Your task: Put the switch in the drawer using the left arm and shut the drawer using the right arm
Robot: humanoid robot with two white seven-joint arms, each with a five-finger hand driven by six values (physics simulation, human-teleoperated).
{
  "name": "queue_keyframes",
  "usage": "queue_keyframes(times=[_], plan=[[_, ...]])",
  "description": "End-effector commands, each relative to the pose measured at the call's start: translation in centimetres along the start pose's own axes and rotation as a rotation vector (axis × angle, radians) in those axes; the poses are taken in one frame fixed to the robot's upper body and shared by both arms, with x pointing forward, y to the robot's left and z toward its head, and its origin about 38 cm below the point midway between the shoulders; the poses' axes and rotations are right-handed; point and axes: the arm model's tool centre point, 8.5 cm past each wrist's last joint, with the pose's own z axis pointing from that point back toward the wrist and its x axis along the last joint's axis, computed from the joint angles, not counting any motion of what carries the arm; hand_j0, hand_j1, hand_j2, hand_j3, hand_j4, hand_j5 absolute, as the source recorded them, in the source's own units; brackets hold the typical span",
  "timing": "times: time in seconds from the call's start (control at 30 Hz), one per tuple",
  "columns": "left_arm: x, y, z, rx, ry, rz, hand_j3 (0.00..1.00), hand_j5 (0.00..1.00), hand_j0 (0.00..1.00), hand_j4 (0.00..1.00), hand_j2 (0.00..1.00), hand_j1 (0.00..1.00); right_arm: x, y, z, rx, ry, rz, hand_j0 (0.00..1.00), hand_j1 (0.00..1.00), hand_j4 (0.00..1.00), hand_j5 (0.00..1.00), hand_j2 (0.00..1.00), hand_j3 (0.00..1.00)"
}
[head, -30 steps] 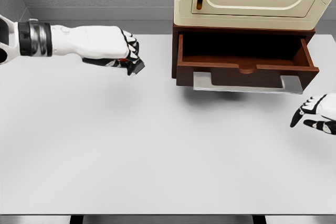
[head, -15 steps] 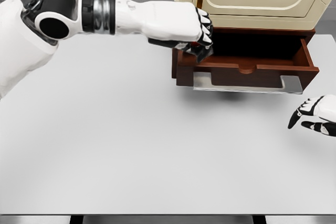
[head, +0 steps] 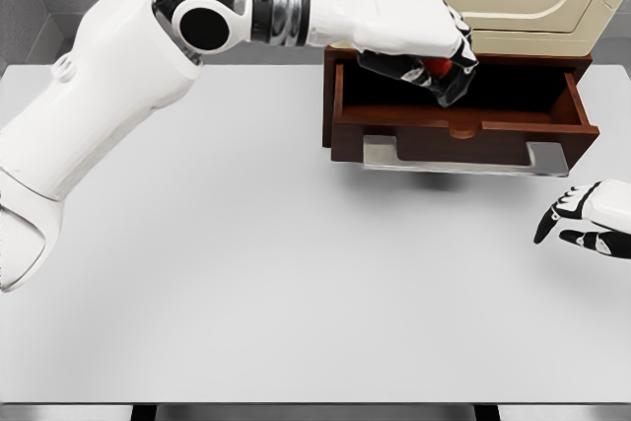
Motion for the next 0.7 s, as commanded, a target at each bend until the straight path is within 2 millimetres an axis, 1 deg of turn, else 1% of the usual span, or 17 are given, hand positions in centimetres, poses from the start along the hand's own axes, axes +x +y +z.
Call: queue_keyframes(times=[0.0, 0.07, 0.13, 0.23, 0.3, 0.43, 0.47, 0.5, 0.57, 0.63, 0.67], plan=[[-0.2, -0.1, -0.4, 0.005, 0.001, 0.019, 0.47, 0.47, 0.47, 0.47, 0.47, 0.47, 0.0, -0.1, 0.0, -0.003, -0.001, -0.006, 0.5, 0.5, 0.5, 0.5, 0.5, 0.5], [-0.6, -0.3, -0.2, 0.006, 0.01, 0.032, 0.69, 0.69, 0.69, 0.69, 0.69, 0.69, 0.0, -0.1, 0.0, -0.003, -0.001, -0.006, 0.51, 0.51, 0.51, 0.51, 0.51, 0.51], [-1.5, -0.8, 0.1, 0.002, 0.037, 0.055, 0.82, 0.82, 0.82, 0.82, 0.82, 0.82, 0.0, -0.1, 0.0, -0.003, -0.001, -0.006, 0.51, 0.51, 0.51, 0.51, 0.51, 0.51], [-1.6, -0.8, 0.2, 0.004, 0.037, 0.059, 0.91, 0.91, 0.91, 0.91, 0.91, 0.91, 0.0, -0.1, 0.0, -0.003, -0.001, -0.006, 0.51, 0.51, 0.51, 0.51, 0.51, 0.51], [-1.6, -0.8, 0.2, 0.005, 0.037, 0.06, 0.95, 0.95, 0.95, 0.95, 0.95, 0.95, 0.0, -0.1, 0.0, -0.004, -0.001, -0.004, 0.51, 0.51, 0.51, 0.51, 0.51, 0.51], [-1.3, -0.6, 0.1, 0.007, 0.028, 0.053, 0.97, 0.97, 0.97, 0.97, 0.97, 0.97, 0.0, -0.1, 0.0, -0.004, -0.001, -0.004, 0.51, 0.51, 0.51, 0.51, 0.51, 0.51], [-0.7, 0.1, 0.0, 0.02, 0.007, 0.044, 0.97, 0.97, 0.97, 0.97, 0.97, 0.97, 0.0, -0.1, 0.0, -0.004, -0.001, -0.004, 0.51, 0.51, 0.51, 0.51, 0.51, 0.51], [0.3, 0.7, 0.1, 0.032, -0.024, 0.027, 0.98, 0.98, 0.98, 0.98, 0.98, 0.98, 0.0, -0.2, 0.0, -0.005, -0.001, -0.003, 0.51, 0.51, 0.51, 0.51, 0.51, 0.51], [2.9, 2.1, 1.5, 0.06, -0.097, -0.016, 1.0, 1.0, 1.0, 1.0, 1.0, 1.0, 0.0, -0.2, -0.1, -0.006, -0.004, -0.001, 0.51, 0.51, 0.51, 0.51, 0.51, 0.51], [5.6, 3.1, 4.9, 0.079, -0.154, -0.052, 1.0, 1.0, 1.0, 1.0, 1.0, 1.0, 0.3, -0.2, -1.0, 0.004, -0.028, 0.001, 0.51, 0.51, 0.51, 0.51, 0.51, 0.51], [6.9, 3.3, 7.0, 0.074, -0.165, -0.075, 1.0, 1.0, 1.0, 1.0, 1.0, 1.0, 0.4, 0.0, -1.6, 0.015, -0.043, -0.003, 0.51, 0.51, 0.51, 0.51, 0.51, 0.51]])
